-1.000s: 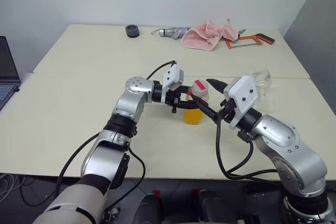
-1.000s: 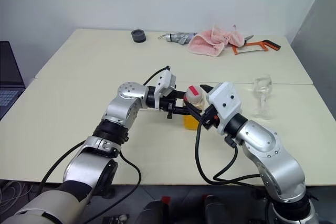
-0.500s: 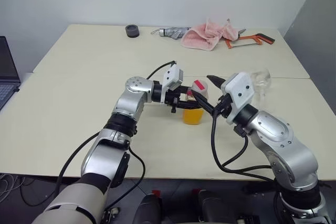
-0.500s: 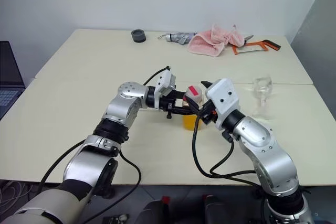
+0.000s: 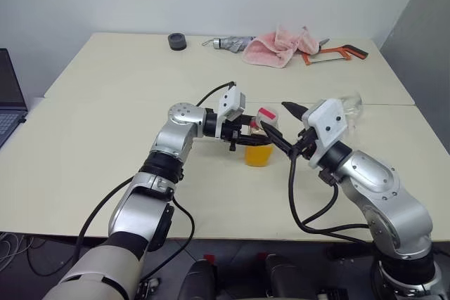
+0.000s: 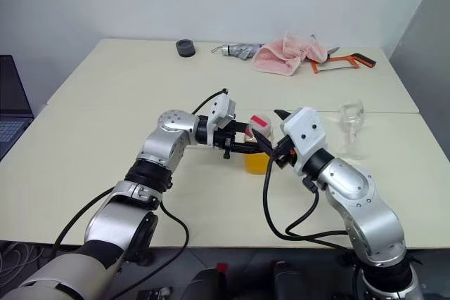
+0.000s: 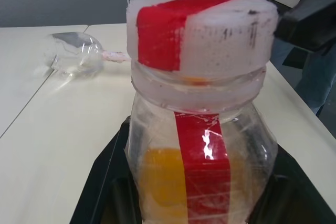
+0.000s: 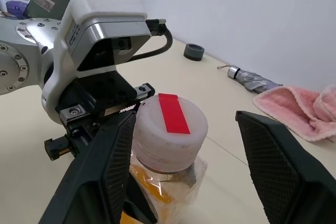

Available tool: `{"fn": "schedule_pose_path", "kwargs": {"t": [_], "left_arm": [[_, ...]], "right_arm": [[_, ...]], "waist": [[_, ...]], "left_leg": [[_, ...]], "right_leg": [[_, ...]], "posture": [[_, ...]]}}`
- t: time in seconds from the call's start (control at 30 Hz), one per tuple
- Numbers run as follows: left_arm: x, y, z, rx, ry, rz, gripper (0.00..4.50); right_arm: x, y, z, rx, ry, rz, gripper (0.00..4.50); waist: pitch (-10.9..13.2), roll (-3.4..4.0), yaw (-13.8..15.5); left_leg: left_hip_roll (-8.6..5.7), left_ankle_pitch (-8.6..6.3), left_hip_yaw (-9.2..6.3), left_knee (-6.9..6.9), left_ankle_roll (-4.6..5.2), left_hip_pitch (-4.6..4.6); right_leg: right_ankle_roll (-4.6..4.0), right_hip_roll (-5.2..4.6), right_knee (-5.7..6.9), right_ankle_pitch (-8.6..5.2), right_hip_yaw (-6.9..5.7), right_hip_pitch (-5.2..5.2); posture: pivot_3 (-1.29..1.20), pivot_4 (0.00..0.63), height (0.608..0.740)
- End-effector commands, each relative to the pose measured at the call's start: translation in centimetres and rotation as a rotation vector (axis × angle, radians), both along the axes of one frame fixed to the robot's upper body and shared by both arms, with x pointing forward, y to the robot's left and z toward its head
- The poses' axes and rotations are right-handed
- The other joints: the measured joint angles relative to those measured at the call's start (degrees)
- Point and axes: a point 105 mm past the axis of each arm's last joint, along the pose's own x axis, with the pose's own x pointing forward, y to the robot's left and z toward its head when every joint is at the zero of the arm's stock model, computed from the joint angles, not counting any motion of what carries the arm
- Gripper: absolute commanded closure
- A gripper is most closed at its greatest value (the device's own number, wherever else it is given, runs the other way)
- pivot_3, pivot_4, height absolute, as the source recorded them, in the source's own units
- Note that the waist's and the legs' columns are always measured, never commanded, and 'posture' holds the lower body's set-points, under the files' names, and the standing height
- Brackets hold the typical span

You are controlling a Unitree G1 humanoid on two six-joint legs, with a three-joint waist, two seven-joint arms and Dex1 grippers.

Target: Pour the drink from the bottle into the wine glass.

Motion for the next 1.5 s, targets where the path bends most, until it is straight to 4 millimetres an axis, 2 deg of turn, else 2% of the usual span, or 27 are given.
{"fn": "schedule_pose_path", "kwargs": {"t": [0.03,1.5], "left_arm": [[-0.06,-0.12,2.2,-0.038,-0.079,-0.022,2.65],[0.12,0.09,2.22,-0.028,-0.089,-0.013,2.65]], "right_arm": [[0.01,-1.14,0.87,0.006,-0.039,-0.047,1.28],[-0.39,-1.14,0.95,0.017,-0.033,-0.022,1.28]], "waist": [[0.0,0.0,0.0],[0.0,0.0,0.0]], "left_leg": [[0.0,0.0,0.0,0.0,0.0,0.0],[0.0,0.0,0.0,0.0,0.0,0.0]], "right_leg": [[0.0,0.0,0.0,0.0,0.0,0.0],[0.0,0.0,0.0,0.0,0.0,0.0]], "posture": [[0.0,0.15,0.74],[0.0,0.15,0.74]]}}
